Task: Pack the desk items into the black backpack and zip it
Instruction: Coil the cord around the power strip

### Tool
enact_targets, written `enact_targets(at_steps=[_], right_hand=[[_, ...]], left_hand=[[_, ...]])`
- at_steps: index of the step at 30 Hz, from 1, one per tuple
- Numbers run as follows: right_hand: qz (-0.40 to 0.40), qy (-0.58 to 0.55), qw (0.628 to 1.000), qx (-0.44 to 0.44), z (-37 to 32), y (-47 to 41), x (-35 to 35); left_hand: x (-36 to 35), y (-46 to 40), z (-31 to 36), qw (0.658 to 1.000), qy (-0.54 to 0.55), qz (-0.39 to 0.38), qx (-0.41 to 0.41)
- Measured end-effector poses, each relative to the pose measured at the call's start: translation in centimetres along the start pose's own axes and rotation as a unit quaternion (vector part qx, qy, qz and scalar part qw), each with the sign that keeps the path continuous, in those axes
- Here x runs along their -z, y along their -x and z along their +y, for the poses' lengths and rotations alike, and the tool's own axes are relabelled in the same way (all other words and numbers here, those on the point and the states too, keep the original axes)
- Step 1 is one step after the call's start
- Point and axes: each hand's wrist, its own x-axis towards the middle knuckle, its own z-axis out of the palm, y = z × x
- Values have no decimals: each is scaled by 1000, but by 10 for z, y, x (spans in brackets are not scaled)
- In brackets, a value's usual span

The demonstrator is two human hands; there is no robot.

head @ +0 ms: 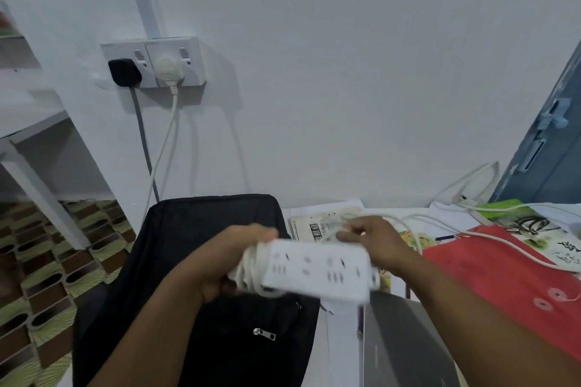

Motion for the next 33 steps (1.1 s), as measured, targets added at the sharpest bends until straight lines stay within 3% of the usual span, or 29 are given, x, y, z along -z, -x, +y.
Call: enact_targets(at_steps=[3,7,10,13,16,20,25,29,33], right_hand=[[22,4,1000,-9,-26,-14,12],[17,-94,995,-21,-79,-13,22],[-11,-157,987,-30,-107,-2,20],[-26,-226,973,-28,-118,13,12],[-81,-312,946,-37,-118,32,5],[-120,-247,962,14,-101,55,-13],[-114,-256,960,-20,-60,59,-33],[-122,-230,964,-48,-39,57,-42],[-95,-209,973,-12,-44,54,-55]], left_hand=[[-7,-3,-3,982,-184,-27,-27],[-16,-12,-6,967,-244,-76,-19],[-22,-20,-11,961,-272,-43,-29],[-22,-25,-14,986,-150,60,-36],[-15,-29,-15,983,-95,153,-37],[-2,-37,-20,974,41,224,11],[3,-34,-25,953,255,162,29],[-11,-33,-25,953,276,126,10],[-20,-33,-24,954,266,136,-11]])
